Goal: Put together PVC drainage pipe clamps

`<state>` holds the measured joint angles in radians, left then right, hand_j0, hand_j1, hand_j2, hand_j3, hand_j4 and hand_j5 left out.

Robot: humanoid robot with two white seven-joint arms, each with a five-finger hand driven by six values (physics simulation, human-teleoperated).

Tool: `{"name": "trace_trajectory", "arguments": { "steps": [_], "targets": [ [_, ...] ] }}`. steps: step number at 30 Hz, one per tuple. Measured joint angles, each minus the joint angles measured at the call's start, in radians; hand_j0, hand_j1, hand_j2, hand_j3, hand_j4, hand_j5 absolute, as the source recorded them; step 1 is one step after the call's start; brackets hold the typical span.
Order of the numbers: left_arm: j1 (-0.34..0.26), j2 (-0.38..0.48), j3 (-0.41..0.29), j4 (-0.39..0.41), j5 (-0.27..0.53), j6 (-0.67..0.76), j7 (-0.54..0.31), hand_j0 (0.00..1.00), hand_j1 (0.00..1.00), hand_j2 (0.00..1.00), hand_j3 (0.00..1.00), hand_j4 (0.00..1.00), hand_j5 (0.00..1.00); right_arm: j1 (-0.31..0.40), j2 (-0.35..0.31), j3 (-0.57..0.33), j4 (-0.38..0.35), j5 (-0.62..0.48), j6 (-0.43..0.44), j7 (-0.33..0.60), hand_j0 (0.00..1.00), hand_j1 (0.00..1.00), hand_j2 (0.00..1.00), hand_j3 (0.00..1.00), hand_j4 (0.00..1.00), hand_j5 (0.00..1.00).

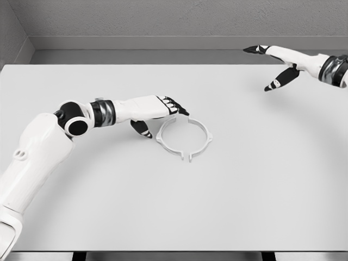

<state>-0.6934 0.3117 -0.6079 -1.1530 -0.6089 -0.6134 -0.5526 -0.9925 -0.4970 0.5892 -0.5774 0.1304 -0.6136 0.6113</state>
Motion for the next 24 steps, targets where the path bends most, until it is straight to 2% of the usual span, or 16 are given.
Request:
{"name": "trace_trajectory", "arguments": {
  "steps": [24],
  "targets": [
    [-0.003,-0.031,-0.023,0.004,-0.006,0.000,0.000,1.00,1.00,1.00,1.00,1.00,1.00,-0.002,-0.036,0.001,-0.044,0.000,0.000,0.000,1.00,1.00,1.00,1.00,1.00,1.00]
  ]
}}
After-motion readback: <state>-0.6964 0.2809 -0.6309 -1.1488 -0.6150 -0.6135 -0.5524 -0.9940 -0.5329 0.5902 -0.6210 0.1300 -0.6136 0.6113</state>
